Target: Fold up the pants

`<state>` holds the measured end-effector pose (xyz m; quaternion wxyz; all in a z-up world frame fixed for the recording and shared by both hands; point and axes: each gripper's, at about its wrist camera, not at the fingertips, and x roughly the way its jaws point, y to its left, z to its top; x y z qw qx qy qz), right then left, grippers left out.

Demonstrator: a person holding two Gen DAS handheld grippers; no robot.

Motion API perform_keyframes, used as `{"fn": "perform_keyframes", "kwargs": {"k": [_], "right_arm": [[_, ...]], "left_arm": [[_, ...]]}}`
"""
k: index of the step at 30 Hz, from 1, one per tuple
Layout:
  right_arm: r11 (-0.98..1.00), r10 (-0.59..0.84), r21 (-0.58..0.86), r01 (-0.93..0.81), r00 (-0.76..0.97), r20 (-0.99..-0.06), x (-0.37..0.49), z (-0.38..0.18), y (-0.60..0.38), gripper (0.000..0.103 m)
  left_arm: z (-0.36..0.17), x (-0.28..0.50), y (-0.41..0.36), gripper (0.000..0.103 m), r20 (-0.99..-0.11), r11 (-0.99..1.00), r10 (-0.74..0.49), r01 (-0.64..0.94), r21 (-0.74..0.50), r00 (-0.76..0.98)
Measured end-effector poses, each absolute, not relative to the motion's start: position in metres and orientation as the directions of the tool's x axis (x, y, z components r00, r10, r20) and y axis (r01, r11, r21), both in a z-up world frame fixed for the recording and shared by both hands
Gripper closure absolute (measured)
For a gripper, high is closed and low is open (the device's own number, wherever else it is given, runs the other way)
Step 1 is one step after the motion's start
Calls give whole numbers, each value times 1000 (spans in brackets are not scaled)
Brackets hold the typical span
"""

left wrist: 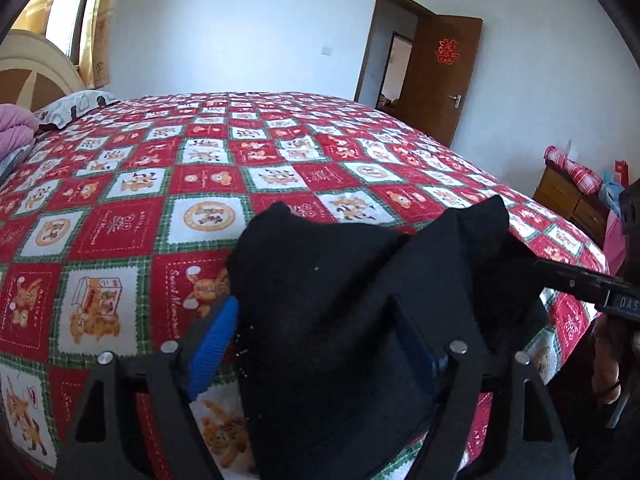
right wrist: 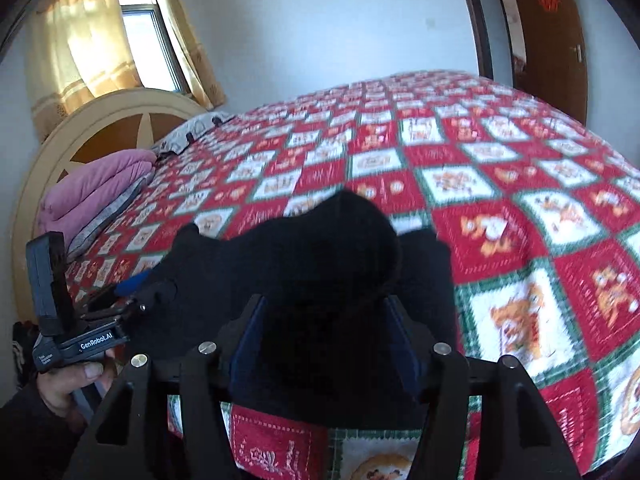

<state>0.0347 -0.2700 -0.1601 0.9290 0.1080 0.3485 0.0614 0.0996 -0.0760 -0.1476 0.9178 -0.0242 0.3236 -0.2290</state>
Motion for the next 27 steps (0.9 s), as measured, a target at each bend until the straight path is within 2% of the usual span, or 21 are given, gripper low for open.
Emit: {"fn": "perform_keyframes", "kwargs": {"k": [3, 7, 9, 11, 12, 13, 15, 17, 19, 25, 27], "right_arm": [[980, 137, 198, -18, 783, -607, 25, -151, -269, 43], [990, 106, 139, -39, 847, -520, 14, -128, -259, 43], [988, 141, 127, -84, 819, -556, 22, -133, -249, 43], [990, 125, 127, -59, 778, -616, 32, -147, -248, 43], [990, 120, 136, -40, 753, -647, 36, -154, -251, 43], [987, 126, 157, -23, 711, -692, 43, -165, -256, 44], [981, 153, 194, -15, 674, -722, 46, -176, -265, 58], [969, 202, 247, -23, 653, -730, 45, -182, -273, 80], [956, 242, 292, -35, 657, -714, 42, -181, -277, 87], [923, 331, 368, -114, 724, -605, 13, -155, -285, 88], [913, 323, 404, -56, 704, -633, 14, -164, -299, 88]], "left_arm": [[-150, 100, -75, 22, -581, 893, -439, 404, -197, 686], [-148, 98, -76, 22, -570, 892, -442, 408, -196, 693], [-146, 96, -78, 22, -565, 892, -440, 413, -185, 698], [-146, 95, -77, 17, -564, 896, -430, 412, -168, 705], [-147, 95, -77, 9, -563, 898, -424, 408, -162, 709], [-148, 96, -75, 5, -563, 904, -412, 397, -156, 717], [-151, 98, -70, 4, -562, 912, -400, 376, -164, 724], [-154, 101, -67, 4, -569, 912, -403, 368, -182, 717], [-156, 102, -65, 3, -573, 912, -404, 362, -192, 713], [-166, 107, -65, 0, -598, 905, -421, 359, -229, 682], [-171, 108, -68, 0, -611, 903, -424, 364, -228, 669]]}}
